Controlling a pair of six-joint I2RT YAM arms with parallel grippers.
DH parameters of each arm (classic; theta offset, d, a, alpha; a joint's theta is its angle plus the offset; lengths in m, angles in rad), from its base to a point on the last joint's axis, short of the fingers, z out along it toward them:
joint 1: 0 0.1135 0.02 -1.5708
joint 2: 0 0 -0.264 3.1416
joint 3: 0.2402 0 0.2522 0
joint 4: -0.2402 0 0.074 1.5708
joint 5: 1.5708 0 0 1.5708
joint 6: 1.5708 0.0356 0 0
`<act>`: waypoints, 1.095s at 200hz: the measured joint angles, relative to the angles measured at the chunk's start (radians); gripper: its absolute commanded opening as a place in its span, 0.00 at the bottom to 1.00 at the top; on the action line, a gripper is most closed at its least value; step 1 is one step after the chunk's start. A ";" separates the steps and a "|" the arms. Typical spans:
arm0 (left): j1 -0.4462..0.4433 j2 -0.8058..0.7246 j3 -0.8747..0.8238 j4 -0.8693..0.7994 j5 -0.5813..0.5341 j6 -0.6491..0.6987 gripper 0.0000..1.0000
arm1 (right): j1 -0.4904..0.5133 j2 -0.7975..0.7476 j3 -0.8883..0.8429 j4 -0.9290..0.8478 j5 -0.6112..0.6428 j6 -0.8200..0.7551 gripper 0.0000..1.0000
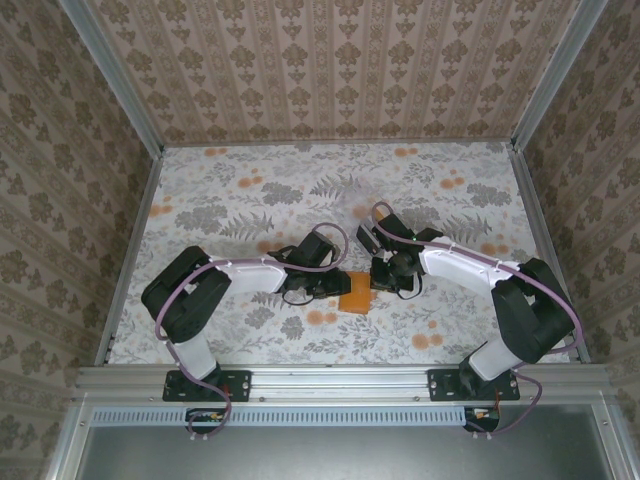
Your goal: Put the credit cards into the card holder
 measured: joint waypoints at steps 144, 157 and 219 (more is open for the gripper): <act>0.000 0.002 0.000 0.007 0.001 0.000 0.28 | 0.018 0.044 0.005 0.094 -0.106 0.004 0.00; 0.000 0.002 0.000 0.008 0.003 0.000 0.28 | 0.020 0.065 0.007 0.105 -0.107 0.010 0.00; 0.000 0.002 -0.001 0.008 0.004 0.000 0.28 | 0.021 0.101 0.021 0.114 -0.121 0.030 0.00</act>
